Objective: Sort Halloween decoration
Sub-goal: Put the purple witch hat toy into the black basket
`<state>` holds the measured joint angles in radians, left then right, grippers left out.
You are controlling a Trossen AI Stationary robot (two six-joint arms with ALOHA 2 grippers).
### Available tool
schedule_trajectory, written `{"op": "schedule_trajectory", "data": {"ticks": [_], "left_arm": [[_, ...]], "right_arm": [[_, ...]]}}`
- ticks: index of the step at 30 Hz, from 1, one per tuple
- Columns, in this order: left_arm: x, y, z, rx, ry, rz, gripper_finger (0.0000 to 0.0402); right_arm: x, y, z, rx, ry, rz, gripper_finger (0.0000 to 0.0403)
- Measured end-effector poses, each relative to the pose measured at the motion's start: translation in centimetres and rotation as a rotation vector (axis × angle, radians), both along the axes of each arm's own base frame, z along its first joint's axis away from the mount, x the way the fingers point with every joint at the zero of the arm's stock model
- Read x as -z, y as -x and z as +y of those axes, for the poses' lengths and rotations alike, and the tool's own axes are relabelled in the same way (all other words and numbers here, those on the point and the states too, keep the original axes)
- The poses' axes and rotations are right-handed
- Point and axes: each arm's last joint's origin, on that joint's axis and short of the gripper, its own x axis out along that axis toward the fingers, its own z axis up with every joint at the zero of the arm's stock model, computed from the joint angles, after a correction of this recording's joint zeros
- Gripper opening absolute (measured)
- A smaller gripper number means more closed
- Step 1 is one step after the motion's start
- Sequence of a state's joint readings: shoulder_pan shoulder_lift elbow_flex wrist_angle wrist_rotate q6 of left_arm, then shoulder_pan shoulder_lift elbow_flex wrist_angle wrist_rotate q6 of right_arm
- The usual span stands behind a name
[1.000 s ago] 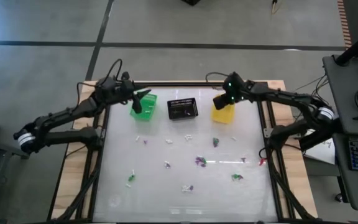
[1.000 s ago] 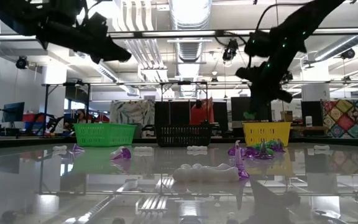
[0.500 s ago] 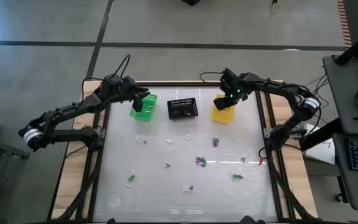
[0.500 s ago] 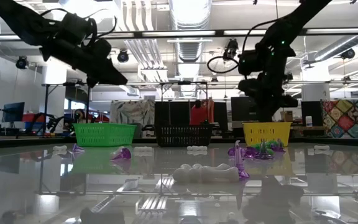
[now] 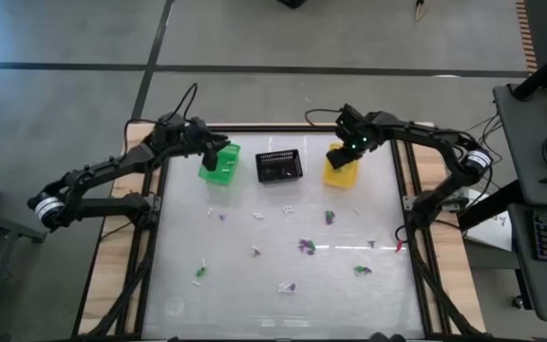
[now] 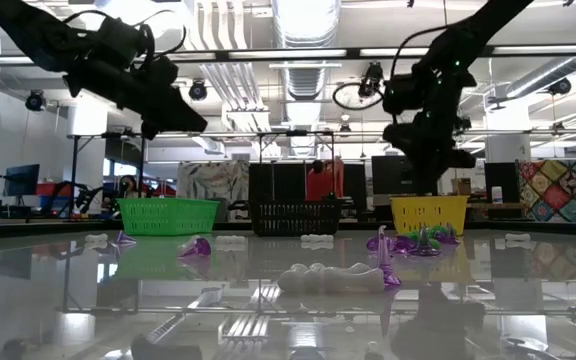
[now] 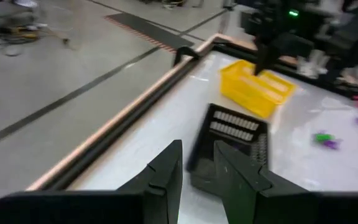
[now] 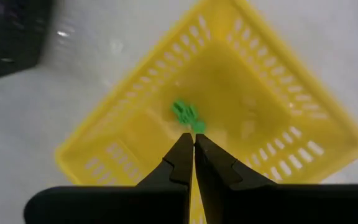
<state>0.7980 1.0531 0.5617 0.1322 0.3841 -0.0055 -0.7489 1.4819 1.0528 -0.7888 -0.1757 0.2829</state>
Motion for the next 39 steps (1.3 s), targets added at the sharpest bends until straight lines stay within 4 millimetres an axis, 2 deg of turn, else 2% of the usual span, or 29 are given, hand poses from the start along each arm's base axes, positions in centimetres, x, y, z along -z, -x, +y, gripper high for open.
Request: {"op": "schedule_trajectory", "data": {"ticks": [10,19,24,29,35,39], "left_arm": [[0.0,-2.1,-2.8,0.191,0.043,-0.019,0.0075],[0.0,-4.0,-6.1,0.343,0.079,-0.023,0.0075],[0.1,-4.7,-7.8,0.365,0.122,-0.014,0.0075],[0.8,-5.5,-10.2,0.44,0.081,0.029,0.0075],[1.7,-5.7,-12.3,0.508,0.101,0.111,0.0075],[2.9,-4.9,-13.1,0.499,0.221,0.255,0.0075]], "right_arm": [[-2.5,-1.0,2.7,-0.167,0.198,-0.183,0.0009],[-4.1,-0.9,7.0,-0.317,0.404,-0.398,0.0009],[-4.1,-0.3,10.1,-0.402,0.485,-0.516,0.0009],[-3.5,0.0,13.0,-0.498,0.586,-0.692,0.0009],[-2.7,0.1,15.2,-0.524,0.674,-0.805,0.0009],[-2.2,-0.2,16.0,-0.51,0.681,-0.791,0.0009]]}}
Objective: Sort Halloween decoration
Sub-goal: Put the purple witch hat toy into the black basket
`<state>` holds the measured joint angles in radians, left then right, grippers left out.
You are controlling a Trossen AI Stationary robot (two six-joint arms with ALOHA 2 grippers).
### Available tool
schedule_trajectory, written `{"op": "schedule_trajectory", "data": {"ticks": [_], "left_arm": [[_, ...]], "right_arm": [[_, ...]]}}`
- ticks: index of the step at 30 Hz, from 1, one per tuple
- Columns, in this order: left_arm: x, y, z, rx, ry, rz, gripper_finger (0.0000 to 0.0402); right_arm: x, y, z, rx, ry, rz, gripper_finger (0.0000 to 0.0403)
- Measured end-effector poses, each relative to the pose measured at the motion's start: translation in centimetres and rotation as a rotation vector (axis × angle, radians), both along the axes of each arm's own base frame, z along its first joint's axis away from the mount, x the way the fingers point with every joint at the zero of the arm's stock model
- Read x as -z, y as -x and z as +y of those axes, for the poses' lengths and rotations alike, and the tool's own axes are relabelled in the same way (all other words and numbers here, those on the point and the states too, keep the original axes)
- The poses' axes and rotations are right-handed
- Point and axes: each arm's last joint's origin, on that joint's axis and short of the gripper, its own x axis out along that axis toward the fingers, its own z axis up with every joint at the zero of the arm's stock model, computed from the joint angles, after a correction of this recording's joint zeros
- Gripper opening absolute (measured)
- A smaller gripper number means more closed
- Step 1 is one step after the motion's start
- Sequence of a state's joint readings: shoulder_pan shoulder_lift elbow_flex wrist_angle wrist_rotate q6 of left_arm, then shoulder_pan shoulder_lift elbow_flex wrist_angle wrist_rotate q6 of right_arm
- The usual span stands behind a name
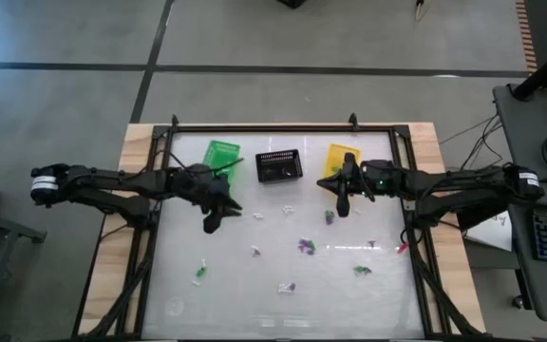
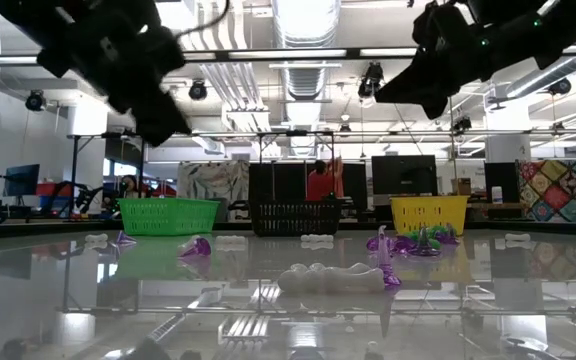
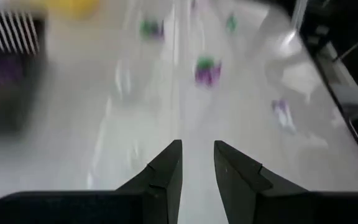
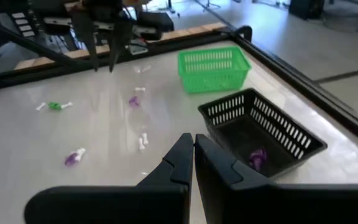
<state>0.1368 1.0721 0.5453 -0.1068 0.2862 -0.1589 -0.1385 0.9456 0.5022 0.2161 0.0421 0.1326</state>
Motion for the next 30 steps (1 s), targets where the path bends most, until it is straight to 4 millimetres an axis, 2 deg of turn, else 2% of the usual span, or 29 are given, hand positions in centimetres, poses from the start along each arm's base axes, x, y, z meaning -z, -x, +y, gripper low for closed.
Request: {"op": "schedule_trajectory", "data": {"ticks": [5,9,15,25,30], "left_arm": [[1.8,1.5,-0.5,-0.135,0.141,0.286,0.0075],[2.6,2.5,-0.6,-0.237,0.109,0.418,0.0075],[2.4,2.3,-0.4,-0.24,-0.022,0.377,0.0084],[2.7,2.1,-0.3,-0.229,-0.125,0.374,0.0178],[3.7,1.6,-0.2,-0.242,-0.14,0.393,0.0193]], "right_arm": [[0.5,-0.5,0.4,0.031,-0.04,0.019,0.0009],[0.2,-1.2,0.4,0.032,-0.047,0.018,0.0009],[0.0,-2.1,0.3,0.031,-0.036,0.029,0.0009],[0.5,-2.8,0.1,0.039,-0.008,0.065,0.0009],[0.8,-3.0,0.1,0.044,0.004,0.085,0.0009]]}}
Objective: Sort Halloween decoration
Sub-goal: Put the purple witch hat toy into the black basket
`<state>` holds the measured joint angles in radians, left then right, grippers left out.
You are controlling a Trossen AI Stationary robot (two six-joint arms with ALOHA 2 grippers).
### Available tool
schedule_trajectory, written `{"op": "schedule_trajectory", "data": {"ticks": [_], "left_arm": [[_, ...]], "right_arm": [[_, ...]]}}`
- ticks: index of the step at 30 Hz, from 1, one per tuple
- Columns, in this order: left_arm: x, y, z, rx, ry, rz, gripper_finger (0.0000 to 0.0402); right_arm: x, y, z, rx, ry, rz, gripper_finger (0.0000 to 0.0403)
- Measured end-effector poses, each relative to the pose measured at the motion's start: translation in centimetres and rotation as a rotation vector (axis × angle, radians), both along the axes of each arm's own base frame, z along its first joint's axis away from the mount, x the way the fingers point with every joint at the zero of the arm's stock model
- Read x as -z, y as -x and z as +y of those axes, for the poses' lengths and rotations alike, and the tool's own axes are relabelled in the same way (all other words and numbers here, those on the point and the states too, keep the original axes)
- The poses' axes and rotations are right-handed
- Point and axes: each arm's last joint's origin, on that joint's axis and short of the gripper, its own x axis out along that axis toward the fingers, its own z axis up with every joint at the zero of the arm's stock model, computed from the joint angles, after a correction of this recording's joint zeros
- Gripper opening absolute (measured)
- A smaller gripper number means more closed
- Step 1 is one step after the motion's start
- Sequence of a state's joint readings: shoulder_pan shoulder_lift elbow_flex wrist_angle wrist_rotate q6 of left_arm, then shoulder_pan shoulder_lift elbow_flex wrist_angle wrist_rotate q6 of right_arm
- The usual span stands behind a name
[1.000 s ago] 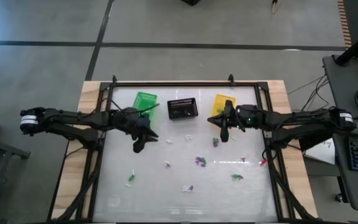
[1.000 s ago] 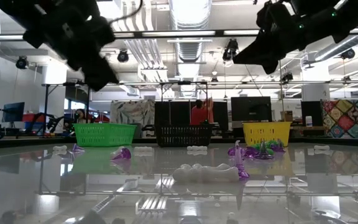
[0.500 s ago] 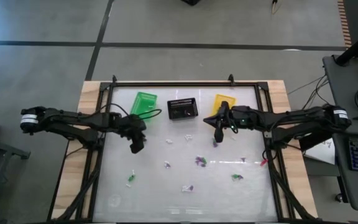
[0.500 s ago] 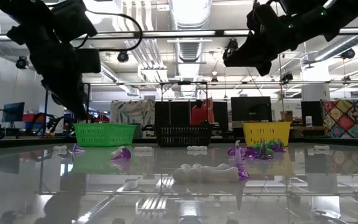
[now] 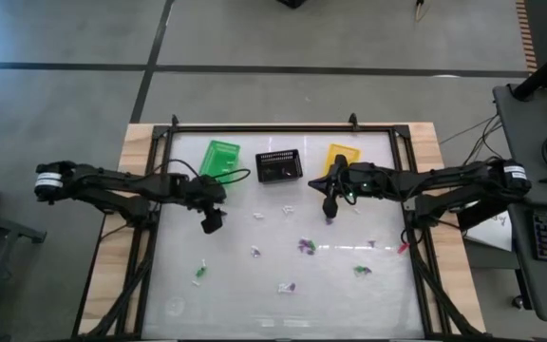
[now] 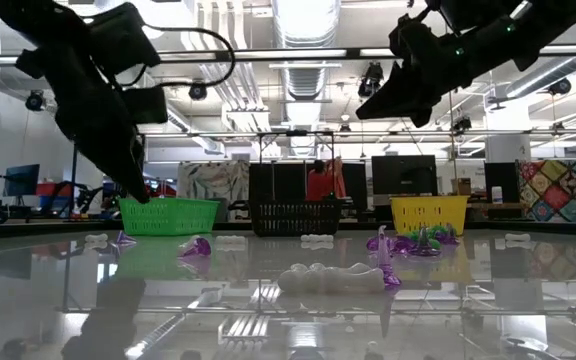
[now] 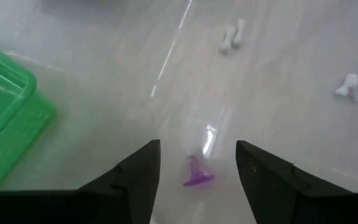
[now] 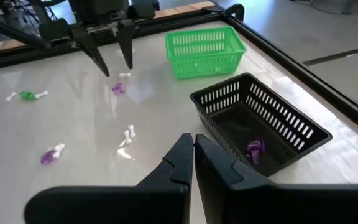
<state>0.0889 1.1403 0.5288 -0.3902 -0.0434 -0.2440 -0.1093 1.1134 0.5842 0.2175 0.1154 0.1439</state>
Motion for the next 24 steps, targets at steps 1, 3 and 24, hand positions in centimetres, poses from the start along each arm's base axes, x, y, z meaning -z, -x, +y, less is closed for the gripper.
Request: {"op": "schedule_trajectory", "data": {"ticks": [1,3,24], "left_arm": [[0.3,-0.1,0.0,0.0,0.001,0.019,0.0192],[0.8,-0.1,0.0,-0.001,0.005,0.053,0.019],[4.0,-1.3,-0.6,0.005,0.016,0.199,0.0126]], "right_arm": [[0.1,0.0,0.0,-0.001,0.001,0.002,0.0009],[0.1,0.0,0.0,0.0,0.0,0.009,0.0009],[0.2,0.0,0.0,0.005,-0.015,0.005,0.0009]]}}
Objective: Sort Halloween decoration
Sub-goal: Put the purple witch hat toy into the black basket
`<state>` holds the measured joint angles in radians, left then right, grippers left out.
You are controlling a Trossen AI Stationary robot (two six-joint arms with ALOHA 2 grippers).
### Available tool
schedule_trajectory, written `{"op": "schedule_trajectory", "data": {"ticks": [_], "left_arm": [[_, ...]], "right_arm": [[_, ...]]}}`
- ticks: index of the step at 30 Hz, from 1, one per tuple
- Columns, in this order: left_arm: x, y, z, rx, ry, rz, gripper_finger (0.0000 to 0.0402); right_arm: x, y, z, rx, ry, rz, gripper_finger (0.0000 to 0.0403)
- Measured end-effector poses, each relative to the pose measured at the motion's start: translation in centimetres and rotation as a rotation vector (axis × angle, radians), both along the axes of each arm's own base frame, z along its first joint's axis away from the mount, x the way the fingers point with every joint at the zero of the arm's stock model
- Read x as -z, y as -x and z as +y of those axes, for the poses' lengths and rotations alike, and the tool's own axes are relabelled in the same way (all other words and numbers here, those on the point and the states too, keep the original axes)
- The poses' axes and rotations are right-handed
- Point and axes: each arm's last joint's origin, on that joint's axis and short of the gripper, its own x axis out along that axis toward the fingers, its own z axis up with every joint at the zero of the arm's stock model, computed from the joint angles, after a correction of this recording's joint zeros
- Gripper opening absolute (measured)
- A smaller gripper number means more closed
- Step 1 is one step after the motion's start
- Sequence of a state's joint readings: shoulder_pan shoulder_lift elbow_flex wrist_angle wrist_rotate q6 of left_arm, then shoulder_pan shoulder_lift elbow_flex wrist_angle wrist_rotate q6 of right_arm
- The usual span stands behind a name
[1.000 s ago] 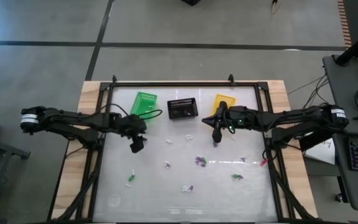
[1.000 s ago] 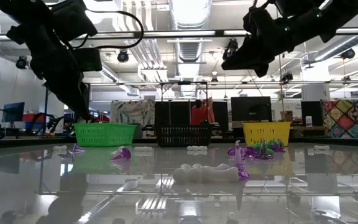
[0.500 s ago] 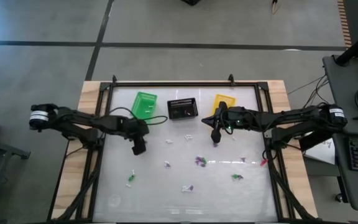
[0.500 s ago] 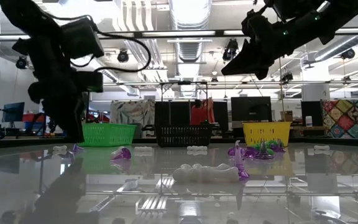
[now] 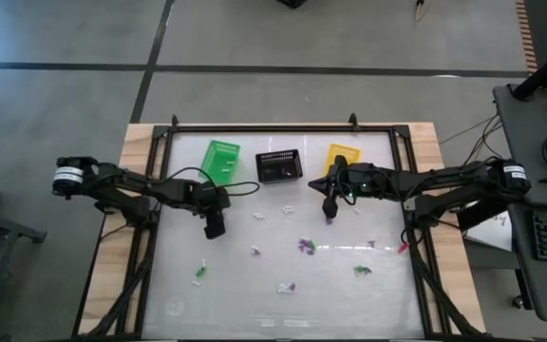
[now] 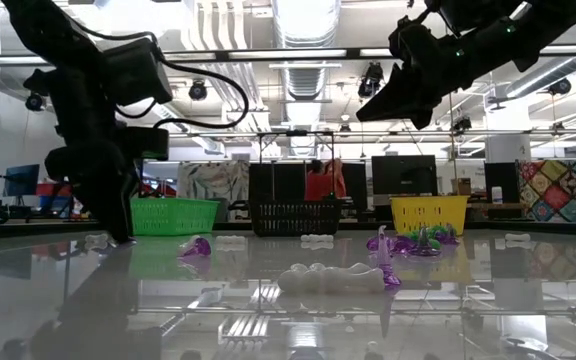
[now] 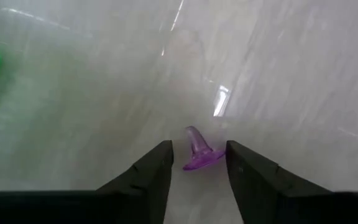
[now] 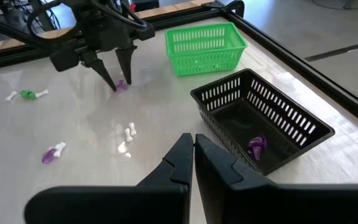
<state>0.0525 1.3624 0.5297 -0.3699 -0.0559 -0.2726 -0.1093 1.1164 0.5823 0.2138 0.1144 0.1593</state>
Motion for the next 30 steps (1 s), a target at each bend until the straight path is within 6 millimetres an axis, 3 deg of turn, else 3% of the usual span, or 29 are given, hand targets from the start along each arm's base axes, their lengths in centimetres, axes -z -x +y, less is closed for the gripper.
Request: {"op": "schedule_trajectory", "data": {"ticks": [11,17,24,27,30], "left_arm": [[-1.1,0.0,-0.1,0.022,0.014,-0.056,0.0004],[-4.4,-0.7,0.1,0.114,-0.051,-0.229,0.0],[-9.5,-3.0,1.7,0.208,-0.255,-0.607,0.0],[-10.7,-4.2,3.2,0.196,-0.353,-0.716,0.0],[-10.5,-5.6,5.1,0.162,-0.402,-0.716,0.0]], "right_arm": [[0.0,0.0,0.0,-0.001,0.002,0.001,0.0009],[0.0,0.0,0.0,-0.002,0.005,0.001,0.0009],[0.0,0.0,0.0,-0.007,0.015,0.004,0.0009],[0.0,0.0,0.0,-0.006,0.015,0.003,0.0009],[0.0,0.0,0.0,-0.006,0.013,0.005,0.0009]]}}
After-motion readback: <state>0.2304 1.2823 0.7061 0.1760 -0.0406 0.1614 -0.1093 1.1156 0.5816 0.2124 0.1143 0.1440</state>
